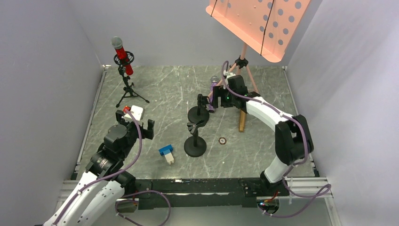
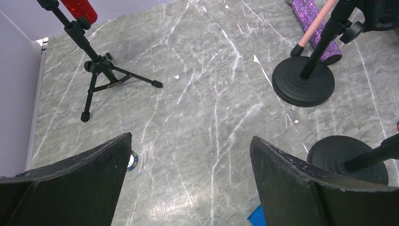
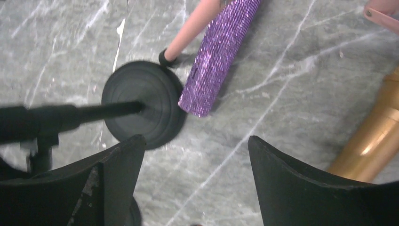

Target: Attach the microphones to the stand

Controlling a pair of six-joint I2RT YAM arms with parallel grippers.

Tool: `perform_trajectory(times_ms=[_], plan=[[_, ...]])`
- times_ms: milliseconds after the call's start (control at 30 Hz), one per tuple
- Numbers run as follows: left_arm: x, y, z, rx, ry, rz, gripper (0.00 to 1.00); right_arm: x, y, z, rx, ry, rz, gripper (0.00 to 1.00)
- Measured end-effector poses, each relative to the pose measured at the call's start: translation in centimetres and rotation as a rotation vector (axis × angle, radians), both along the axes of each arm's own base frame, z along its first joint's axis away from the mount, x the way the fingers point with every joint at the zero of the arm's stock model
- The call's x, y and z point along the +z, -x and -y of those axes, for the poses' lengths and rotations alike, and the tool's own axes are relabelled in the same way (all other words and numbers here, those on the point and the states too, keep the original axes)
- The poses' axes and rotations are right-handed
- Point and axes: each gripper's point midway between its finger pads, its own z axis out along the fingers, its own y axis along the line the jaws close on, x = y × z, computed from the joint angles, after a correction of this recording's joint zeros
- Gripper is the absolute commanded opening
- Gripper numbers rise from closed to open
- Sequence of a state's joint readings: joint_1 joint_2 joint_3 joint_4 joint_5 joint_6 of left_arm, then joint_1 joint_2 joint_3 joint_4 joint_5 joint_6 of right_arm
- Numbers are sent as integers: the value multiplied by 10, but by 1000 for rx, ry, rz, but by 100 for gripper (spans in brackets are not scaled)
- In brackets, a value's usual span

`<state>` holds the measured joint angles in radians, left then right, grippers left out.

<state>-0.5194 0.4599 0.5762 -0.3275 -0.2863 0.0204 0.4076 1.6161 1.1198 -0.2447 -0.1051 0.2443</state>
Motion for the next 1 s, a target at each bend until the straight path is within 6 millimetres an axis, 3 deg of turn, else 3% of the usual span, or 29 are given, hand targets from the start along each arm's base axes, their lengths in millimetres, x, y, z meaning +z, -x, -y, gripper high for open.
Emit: perform_trajectory(times_ms=[167,333,867,1000], plan=[[1,0,-2,4,-4,5,99,-11,-25,-13,-48,-34,-37,79],[2,0,-3,8,-9,9,99,-26,-44,-19,-83,-27,-65,66],[2,-1,-6,14,-17,10,99,-61,-64,-38,-65,1,-73,62],[2,-1,-6,15,-17,10,99,-63,-67,-38,-64,3,-58,69]])
